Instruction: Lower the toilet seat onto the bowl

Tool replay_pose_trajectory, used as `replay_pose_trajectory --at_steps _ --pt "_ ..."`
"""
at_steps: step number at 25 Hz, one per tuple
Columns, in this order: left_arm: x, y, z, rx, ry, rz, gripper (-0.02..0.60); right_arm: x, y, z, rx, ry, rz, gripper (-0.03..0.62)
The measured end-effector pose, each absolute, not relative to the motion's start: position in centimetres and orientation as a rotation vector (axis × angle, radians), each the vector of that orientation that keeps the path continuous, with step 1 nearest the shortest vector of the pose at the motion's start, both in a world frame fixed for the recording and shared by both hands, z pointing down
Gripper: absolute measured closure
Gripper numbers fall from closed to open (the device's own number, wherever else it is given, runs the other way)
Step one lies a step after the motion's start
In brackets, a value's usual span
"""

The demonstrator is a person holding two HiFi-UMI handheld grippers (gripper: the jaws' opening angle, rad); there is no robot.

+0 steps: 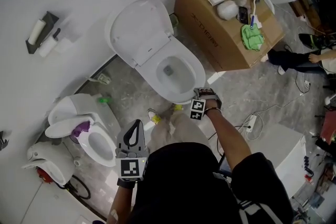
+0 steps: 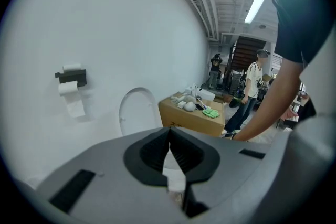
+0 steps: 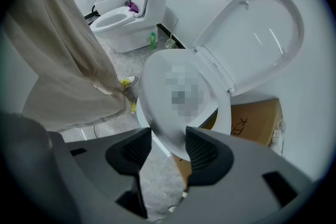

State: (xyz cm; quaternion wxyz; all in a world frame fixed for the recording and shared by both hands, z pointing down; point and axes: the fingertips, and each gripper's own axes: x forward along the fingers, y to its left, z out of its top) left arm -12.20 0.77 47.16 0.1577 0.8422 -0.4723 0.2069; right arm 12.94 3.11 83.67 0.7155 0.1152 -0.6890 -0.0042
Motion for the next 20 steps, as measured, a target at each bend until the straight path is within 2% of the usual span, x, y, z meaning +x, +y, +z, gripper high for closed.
replay_pose_trajectory --at_steps 20 --pt "-10.9 1.7 48.4 2.343 -1.356 0.635 0.569 13.8 5.2 87.1 0.245 -1.539 0.12 0.393"
